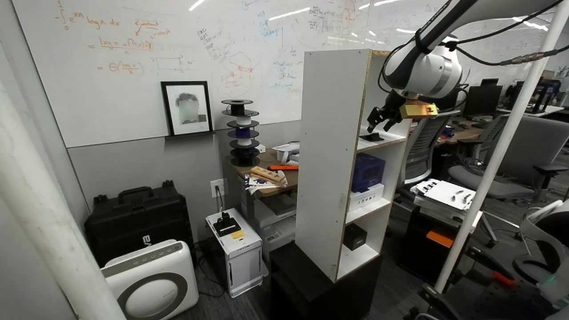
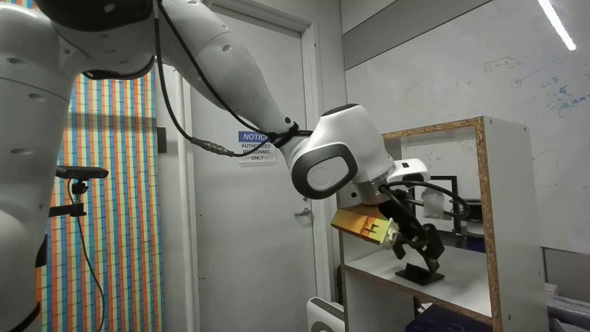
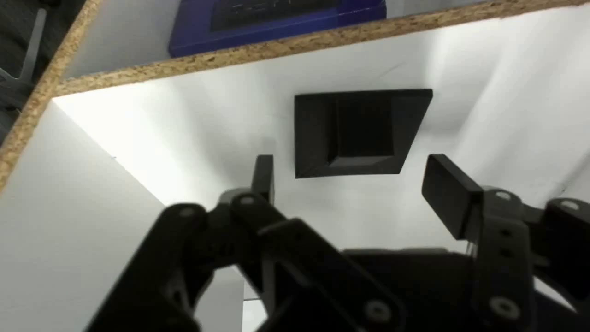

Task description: Put the black object on top of the shelf.

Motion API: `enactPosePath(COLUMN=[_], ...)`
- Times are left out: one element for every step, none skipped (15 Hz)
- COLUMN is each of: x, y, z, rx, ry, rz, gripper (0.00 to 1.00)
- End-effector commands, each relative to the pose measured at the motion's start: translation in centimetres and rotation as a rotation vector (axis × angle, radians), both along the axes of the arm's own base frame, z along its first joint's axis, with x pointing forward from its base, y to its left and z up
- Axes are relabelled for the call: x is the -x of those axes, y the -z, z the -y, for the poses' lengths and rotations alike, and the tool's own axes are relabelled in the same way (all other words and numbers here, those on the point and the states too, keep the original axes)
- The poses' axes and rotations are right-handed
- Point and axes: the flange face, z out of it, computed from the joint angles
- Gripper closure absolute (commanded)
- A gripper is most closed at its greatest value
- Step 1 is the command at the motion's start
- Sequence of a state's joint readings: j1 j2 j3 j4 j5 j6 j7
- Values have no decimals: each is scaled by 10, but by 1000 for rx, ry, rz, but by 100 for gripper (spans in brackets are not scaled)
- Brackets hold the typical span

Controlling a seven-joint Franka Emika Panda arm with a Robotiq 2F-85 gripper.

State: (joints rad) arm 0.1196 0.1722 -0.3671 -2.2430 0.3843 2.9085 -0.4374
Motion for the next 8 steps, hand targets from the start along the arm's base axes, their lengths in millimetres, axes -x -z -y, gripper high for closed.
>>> enactPosePath(x=[-25, -28, -29, -28, -26, -22, -14, -2], y=[11, 15, 18, 19, 16, 15, 12, 9], z=[1, 1, 1, 1, 2, 3, 4, 8], rx=[25, 28, 30, 26, 28, 24, 11, 2], ry=[12, 11, 10, 7, 8, 8, 7, 11], rz=[25, 20, 15, 9, 16, 15, 16, 17], gripper=[51, 58, 66, 73, 80, 87, 88, 83])
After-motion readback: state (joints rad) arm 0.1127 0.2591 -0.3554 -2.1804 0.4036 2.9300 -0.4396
